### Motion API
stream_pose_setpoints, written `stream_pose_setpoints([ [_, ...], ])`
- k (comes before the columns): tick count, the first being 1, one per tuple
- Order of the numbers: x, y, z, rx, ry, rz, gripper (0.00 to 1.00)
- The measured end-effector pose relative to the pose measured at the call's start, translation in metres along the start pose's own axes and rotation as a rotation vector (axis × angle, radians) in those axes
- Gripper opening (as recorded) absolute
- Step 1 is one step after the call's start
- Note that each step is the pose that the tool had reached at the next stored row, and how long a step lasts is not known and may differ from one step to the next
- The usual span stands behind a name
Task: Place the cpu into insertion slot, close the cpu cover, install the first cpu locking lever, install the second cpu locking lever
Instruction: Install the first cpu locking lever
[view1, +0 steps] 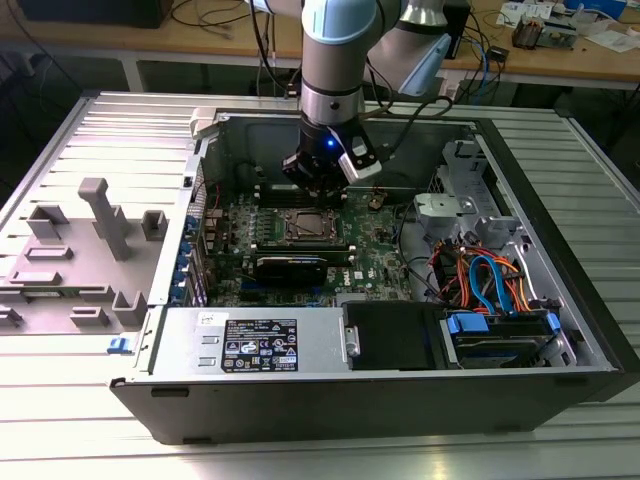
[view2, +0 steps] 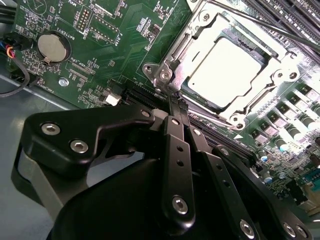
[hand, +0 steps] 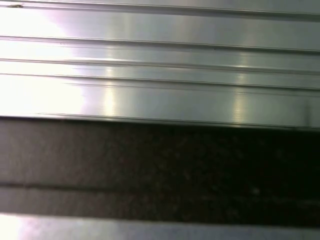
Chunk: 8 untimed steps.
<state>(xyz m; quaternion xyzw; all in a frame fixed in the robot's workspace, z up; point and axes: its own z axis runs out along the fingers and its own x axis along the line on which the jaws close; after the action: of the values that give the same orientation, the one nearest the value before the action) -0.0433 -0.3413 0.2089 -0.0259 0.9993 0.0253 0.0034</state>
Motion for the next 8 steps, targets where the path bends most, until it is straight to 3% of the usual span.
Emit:
stream_pose_setpoints([
  [8, 0.0, 0.0, -0.0008, 0.0, 0.0, 0.0, 0.11],
])
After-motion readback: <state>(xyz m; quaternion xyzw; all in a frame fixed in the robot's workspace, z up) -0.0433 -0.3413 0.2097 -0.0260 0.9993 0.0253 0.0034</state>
